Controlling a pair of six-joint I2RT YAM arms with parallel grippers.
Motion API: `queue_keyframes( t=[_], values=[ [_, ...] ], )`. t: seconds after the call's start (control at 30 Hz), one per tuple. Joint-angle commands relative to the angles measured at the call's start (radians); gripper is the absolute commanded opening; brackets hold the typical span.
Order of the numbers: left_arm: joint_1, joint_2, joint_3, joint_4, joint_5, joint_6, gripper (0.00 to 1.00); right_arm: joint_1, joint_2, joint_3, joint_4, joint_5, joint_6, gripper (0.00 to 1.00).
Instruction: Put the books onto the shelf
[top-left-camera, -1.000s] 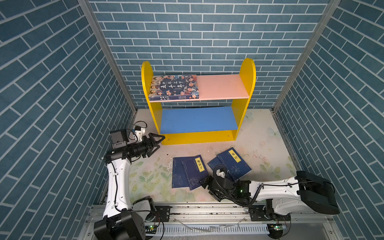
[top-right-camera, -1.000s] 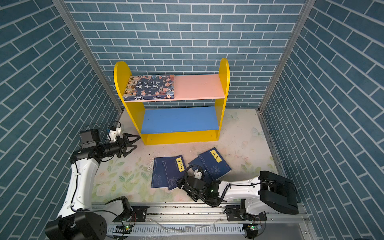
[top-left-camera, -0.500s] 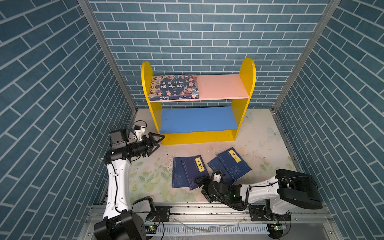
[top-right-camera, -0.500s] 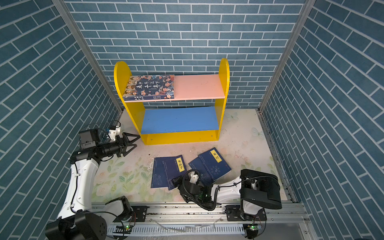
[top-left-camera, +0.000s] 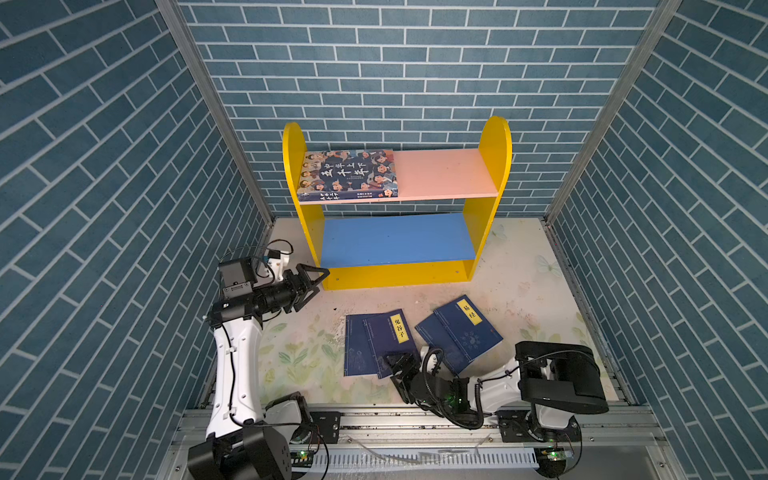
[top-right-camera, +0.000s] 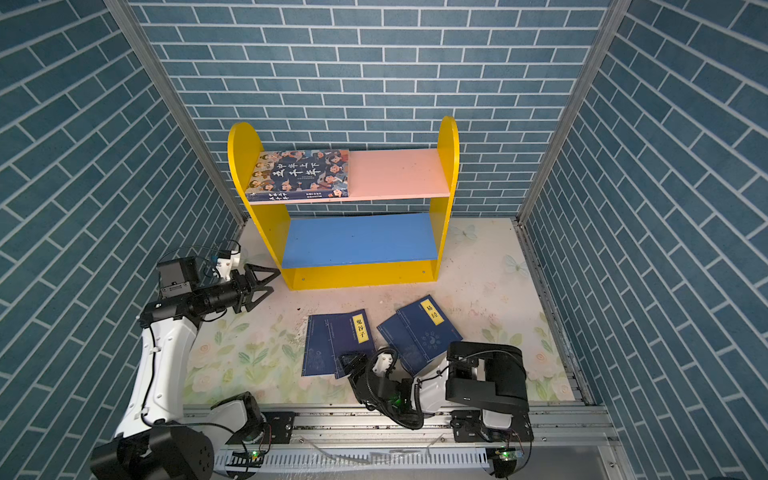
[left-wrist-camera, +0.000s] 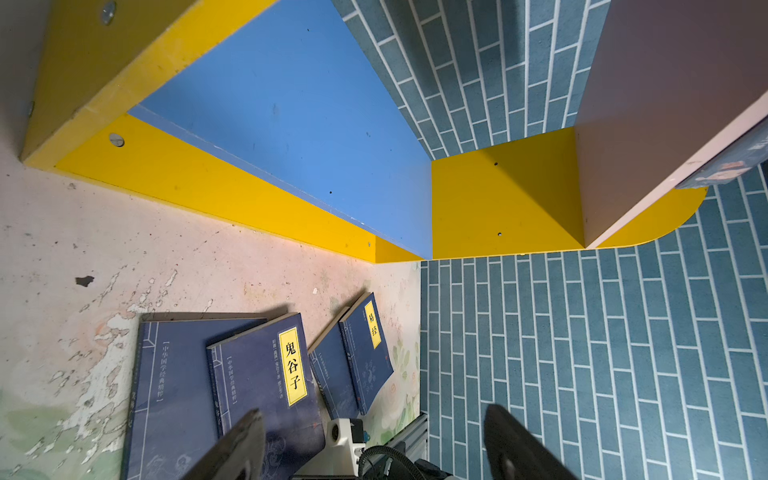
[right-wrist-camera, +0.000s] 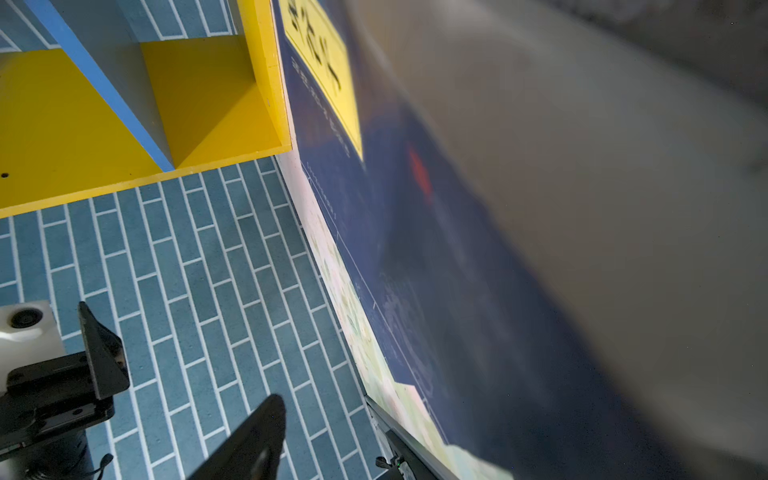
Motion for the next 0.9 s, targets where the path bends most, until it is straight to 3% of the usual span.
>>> queue_keyframes(
  t=[0.0,0.2,0.37,0.6,0.87],
  values=[
    [0.003,-0.006,0.005,0.012,0.0,-0.002,0.84,0.015,0.075,-0.052,-0.146,0.032,0.206,0.75],
    [0.003,-0.007,-0.004,0.017,-0.003,-0.007,0.84,0.023,0.043,-0.079,-0.188,0.074,0.231,0.53],
    [0.003,-0.009,-0.021,0.034,-0.007,-0.038,0.84,0.023,0.08,-0.108,-0.098,0.098,0.231,0.43],
    [0.003,-0.013,-0.05,0.064,-0.006,-0.071,0.84,0.023,0.122,-0.1,-0.088,0.108,0.261,0.57],
    [0.004,-0.015,-0.055,0.064,-0.007,-0.068,0.84,0.023,0.015,-0.113,-0.291,0.165,0.333,0.59]
  ],
)
